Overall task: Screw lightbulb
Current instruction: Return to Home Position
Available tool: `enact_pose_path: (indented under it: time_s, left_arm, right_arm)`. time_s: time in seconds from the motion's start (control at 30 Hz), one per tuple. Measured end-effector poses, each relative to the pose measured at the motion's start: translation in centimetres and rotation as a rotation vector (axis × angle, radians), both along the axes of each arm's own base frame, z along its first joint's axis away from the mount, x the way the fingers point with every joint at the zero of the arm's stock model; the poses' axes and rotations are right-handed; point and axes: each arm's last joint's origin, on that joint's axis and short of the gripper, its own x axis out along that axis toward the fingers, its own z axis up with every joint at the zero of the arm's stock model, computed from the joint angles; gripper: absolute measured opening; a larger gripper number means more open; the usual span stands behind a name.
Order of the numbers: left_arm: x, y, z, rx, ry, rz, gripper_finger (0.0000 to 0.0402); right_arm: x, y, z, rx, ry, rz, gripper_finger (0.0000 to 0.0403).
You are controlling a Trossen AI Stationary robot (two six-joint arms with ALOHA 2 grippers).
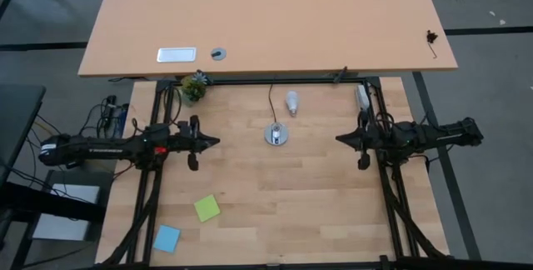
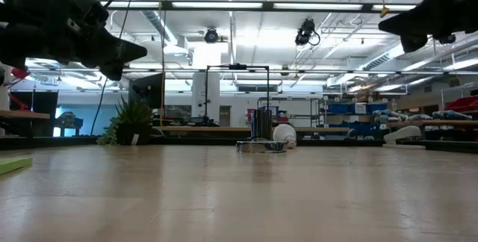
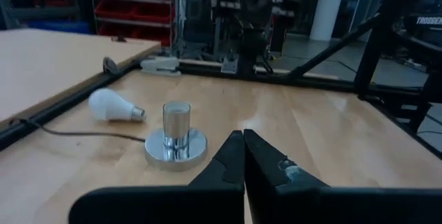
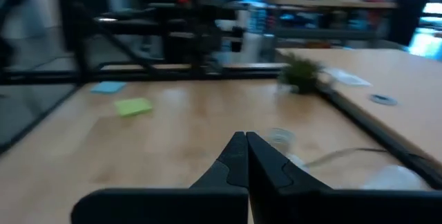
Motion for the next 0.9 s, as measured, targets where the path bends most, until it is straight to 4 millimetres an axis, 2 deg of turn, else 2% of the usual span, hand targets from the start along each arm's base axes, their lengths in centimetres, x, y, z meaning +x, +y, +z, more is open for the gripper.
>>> enact_pose_path:
  time_s: [0.17,0.33,0.57,0.9]
  left_arm:
    - [-0.4,0.0,0.1,0.013,-0.001,0.012,0.0000]
    - [-0.7,-0.1,0.1,0.018,0.000,0.006,0.0000]
    - [-0.7,-0.1,0.2,0.010,-0.003,-0.017,0.0000]
    - [-1.5,-1.2,0.2,0.018,0.000,-0.033,0.0000]
  right_arm:
    - [0.1,0.5,0.3,0.001,-0.027,0.171,0.0001]
    - [0.3,0.4,0.2,0.004,-0.079,0.237,0.0001]
    - [1.1,-0.4,-2.5,0.038,-0.147,0.210,0.0000]
    - [0.3,-0.1,-2.1,0.030,-0.109,0.186,0.0000]
